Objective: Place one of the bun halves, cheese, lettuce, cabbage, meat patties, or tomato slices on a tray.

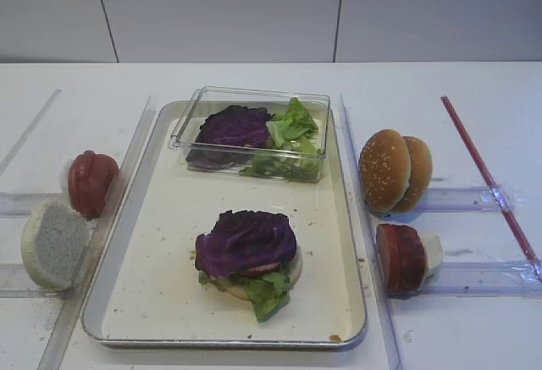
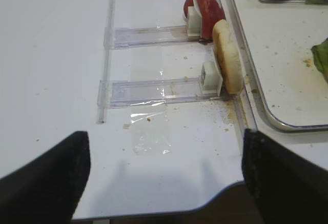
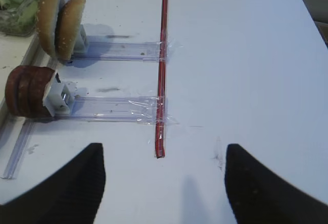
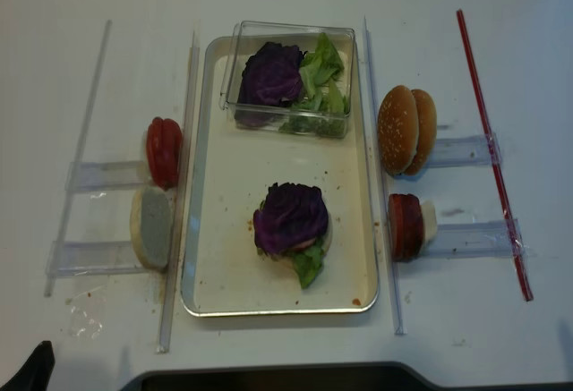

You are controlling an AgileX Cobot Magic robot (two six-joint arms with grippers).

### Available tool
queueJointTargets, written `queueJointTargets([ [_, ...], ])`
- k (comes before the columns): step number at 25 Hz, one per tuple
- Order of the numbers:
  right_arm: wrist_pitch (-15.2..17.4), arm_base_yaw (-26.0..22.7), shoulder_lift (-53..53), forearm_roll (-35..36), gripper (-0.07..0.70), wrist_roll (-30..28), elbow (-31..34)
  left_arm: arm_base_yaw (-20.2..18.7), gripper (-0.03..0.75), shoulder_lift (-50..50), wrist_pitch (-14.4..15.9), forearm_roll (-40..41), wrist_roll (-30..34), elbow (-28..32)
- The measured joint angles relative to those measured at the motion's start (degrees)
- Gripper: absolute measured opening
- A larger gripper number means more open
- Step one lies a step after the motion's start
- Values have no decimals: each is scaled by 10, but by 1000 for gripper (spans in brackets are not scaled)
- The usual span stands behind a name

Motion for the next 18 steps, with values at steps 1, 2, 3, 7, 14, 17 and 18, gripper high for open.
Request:
queueJointTargets([
  [1, 0, 0, 0, 0, 511, 1, 0, 0, 555, 0, 0, 0, 0, 0],
  [2, 0, 0, 0, 0, 511, 1, 0, 0, 555, 0, 0, 0, 0, 0],
  [3, 0, 0, 0, 0, 511, 1, 0, 0, 555, 0, 0, 0, 0, 0],
  [7, 0, 0, 0, 0, 511, 1, 0, 0, 555, 0, 0, 0, -1, 0],
  [14, 0, 0, 0, 0, 511, 1, 0, 0, 548, 0, 0, 0, -1, 0],
  [17, 0, 0, 0, 0, 511, 1, 0, 0, 547, 0, 0, 0, -1, 0],
  [18, 0, 0, 0, 0, 511, 1, 0, 0, 547, 0, 0, 0, -1, 0],
])
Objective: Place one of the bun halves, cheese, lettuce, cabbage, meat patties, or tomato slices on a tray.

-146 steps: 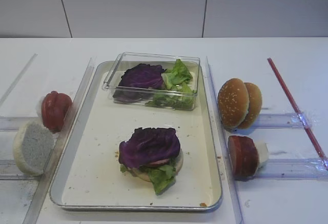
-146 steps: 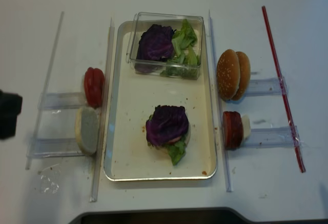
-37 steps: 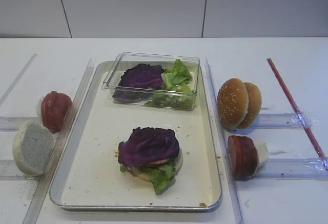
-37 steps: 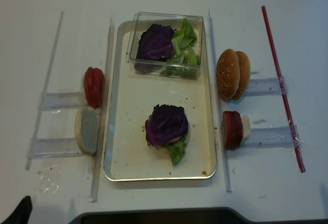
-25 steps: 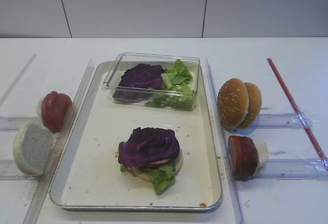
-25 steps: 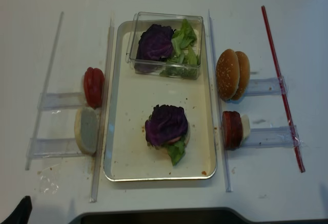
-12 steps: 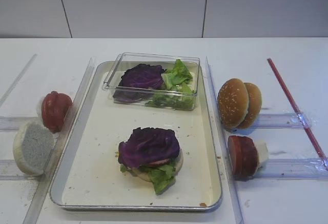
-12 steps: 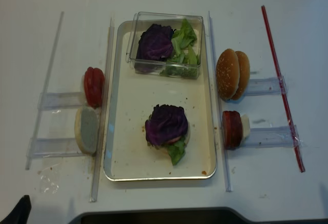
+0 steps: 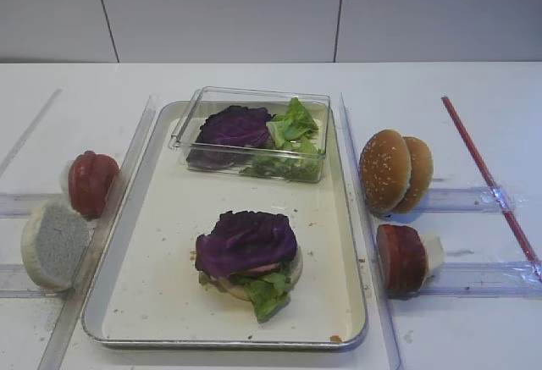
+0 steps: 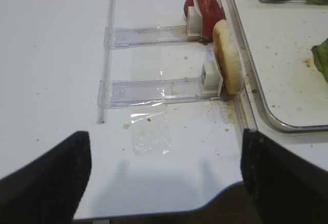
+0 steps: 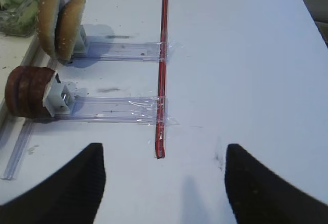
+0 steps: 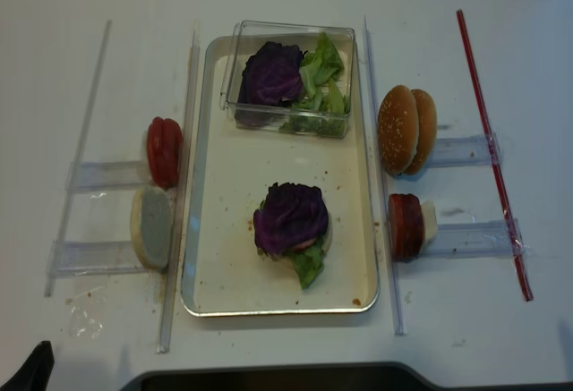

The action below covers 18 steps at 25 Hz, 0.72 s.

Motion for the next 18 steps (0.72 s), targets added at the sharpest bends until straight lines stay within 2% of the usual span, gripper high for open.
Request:
queueJointTargets([
  [18, 0, 0, 0, 0, 511, 0, 0, 0, 546, 0, 0, 0, 0, 0],
])
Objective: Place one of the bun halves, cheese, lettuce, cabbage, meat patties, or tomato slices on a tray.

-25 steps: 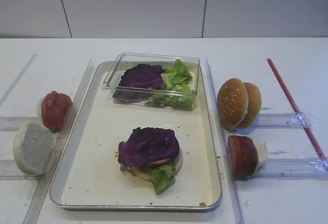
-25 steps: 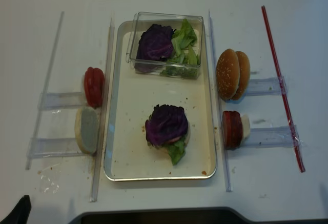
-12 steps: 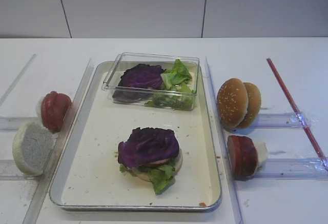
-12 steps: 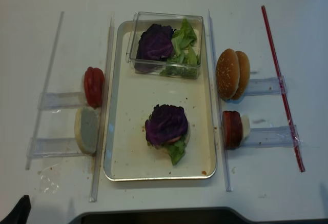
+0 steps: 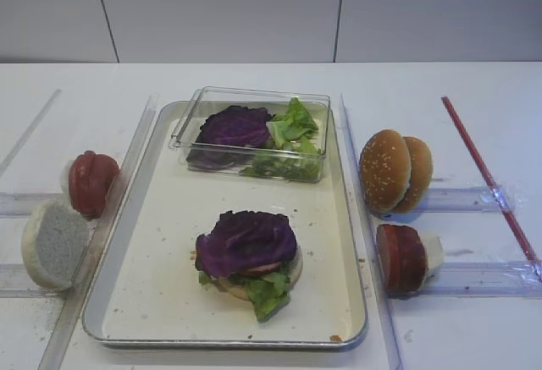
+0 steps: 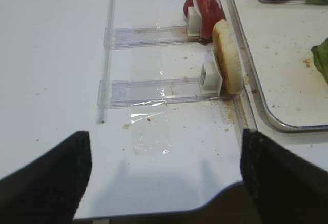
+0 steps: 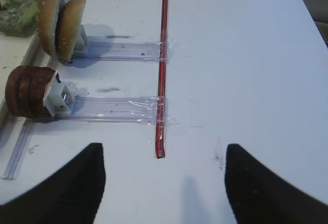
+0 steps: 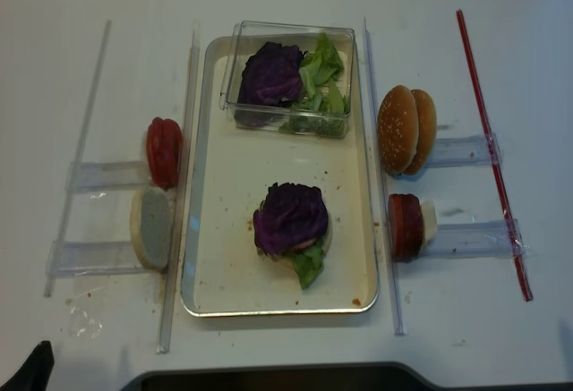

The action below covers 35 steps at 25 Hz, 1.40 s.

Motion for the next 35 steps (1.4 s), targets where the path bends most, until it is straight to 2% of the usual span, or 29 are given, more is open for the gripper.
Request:
queueJointTargets([
  [35, 0, 0, 0, 0, 511, 0, 0, 0, 546, 0, 0, 0, -2, 0],
])
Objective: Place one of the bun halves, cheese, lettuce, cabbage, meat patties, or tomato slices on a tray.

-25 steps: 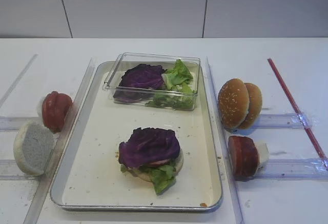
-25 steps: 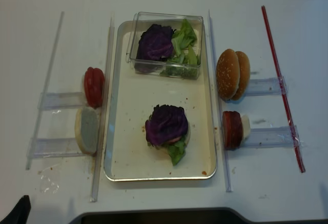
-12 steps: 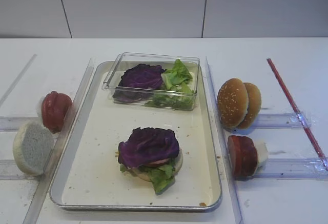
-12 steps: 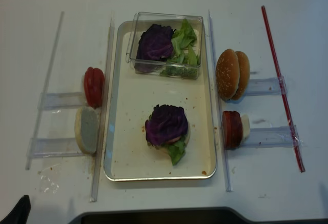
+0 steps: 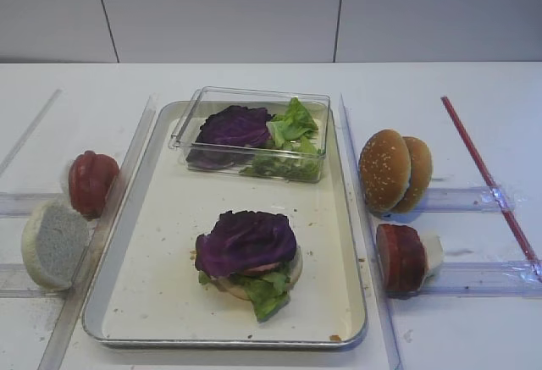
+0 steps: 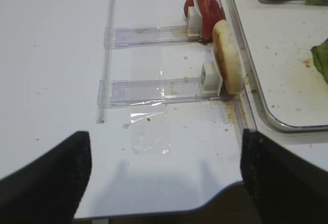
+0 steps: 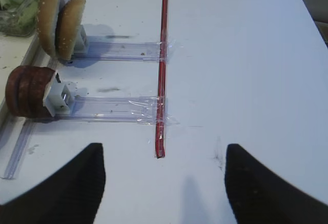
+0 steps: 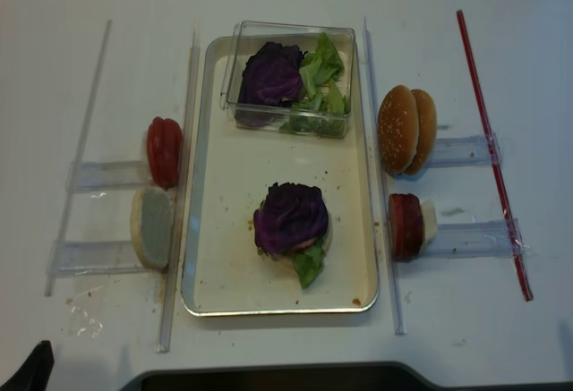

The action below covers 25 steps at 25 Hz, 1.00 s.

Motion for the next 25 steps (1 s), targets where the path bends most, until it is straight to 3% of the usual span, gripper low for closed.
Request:
queueJointTargets([
  [25, 0, 0, 0, 0, 511, 3, 0, 0, 546, 0, 0, 0, -4, 0],
])
